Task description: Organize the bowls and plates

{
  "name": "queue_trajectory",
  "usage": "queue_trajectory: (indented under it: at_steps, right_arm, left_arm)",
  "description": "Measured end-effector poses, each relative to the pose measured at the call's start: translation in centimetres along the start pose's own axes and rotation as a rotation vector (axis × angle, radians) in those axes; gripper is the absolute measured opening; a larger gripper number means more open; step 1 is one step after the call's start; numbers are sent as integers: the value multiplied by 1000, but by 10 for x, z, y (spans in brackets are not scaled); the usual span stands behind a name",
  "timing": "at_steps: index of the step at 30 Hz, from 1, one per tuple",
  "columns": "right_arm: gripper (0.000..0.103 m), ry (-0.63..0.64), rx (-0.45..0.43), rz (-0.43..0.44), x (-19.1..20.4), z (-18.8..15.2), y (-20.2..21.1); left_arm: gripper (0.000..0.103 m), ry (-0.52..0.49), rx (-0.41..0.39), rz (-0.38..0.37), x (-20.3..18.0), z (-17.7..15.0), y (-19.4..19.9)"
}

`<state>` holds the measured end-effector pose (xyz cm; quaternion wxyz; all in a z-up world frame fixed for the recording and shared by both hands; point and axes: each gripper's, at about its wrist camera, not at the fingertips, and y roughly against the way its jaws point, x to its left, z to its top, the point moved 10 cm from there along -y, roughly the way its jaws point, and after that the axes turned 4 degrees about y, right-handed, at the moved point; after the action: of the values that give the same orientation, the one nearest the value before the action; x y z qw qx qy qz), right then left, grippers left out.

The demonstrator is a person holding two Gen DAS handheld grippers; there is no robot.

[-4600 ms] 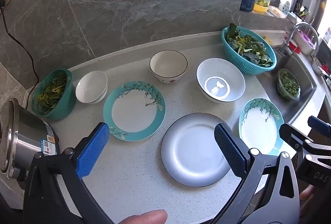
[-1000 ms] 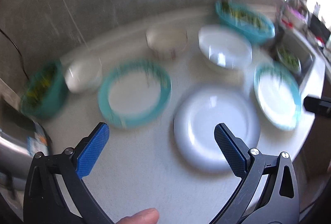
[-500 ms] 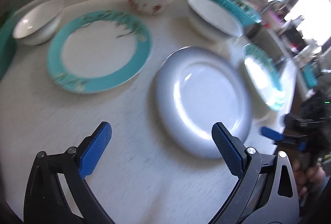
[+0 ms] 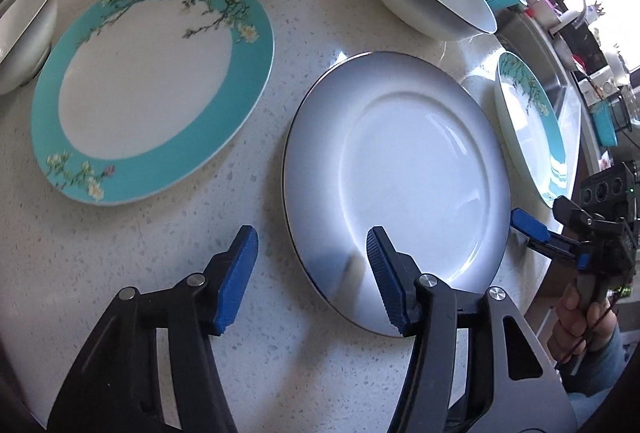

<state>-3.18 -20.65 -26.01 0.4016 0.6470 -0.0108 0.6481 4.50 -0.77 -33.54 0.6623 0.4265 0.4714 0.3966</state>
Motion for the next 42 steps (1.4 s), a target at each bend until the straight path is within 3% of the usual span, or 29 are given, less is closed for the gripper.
queue_trajectory:
  at_steps: [8, 17, 20, 22, 24, 29, 34, 42]
  right_arm:
    - [59, 27, -24, -7, 1, 8, -8]
    - [55, 9, -60, -41, -1, 16, -11]
    - [51, -6, -56, -74, -5, 17, -12]
    - [44, -13, -43, -110, -9, 16, -14]
    - [36, -46, -15, -93, -12, 13, -19]
    - [33, -86, -3, -79, -16, 12, -19]
    - [32, -138, -6, -65, -22, 15, -16]
    - [17, -95, 21, -136, -24, 15, -16]
  left_arm:
    - [54, -15, -3, -43, -5, 22, -6]
    - [56, 39, 17, -126, -5, 39, -8]
    - [61, 17, 45, -113, -11, 42, -11]
    - [62, -6, 58, -98, -15, 42, -13]
    - [62, -19, 58, -84, -19, 45, -15]
    - [53, -42, 47, -46, -18, 43, -17]
    - [26, -5, 50, -62, -7, 47, -17]
    - [23, -16, 49, -42, -11, 52, -20]
